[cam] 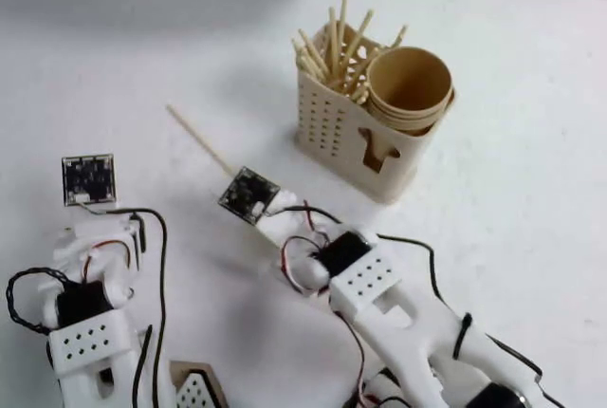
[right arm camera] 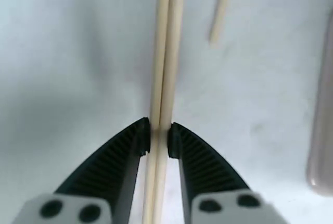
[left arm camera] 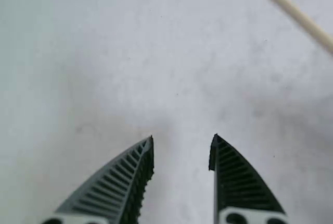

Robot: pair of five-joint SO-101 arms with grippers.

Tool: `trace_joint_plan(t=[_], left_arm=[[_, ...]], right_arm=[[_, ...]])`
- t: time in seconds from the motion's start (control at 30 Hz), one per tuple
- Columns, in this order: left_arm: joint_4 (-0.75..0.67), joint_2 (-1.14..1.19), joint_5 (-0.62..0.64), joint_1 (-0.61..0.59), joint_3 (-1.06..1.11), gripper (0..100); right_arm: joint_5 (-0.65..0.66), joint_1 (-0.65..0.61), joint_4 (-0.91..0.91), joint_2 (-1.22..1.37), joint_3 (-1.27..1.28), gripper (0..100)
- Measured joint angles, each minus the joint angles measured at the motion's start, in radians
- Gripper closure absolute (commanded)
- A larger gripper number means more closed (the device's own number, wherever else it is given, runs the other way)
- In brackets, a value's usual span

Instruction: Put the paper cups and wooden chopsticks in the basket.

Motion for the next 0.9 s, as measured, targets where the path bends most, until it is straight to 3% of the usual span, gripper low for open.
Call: trace_joint_plan(t=[0.27,0.6,0.9], left_arm=[[0.000,0.000,0.000,0.000,0.000,82],[0.000,0.000,0.000,0.000,0.000,82],[0.000,0.000,0.000,0.000,0.000,82]], right_arm=[[0.000,0.026,0.000,-0.209,-0.031,97.8],[-0.078,0.160,-0.002,-0.359,-0.348,97.8],[-0.176,0.262,-0.265,-0.359,-0.522,97.8]])
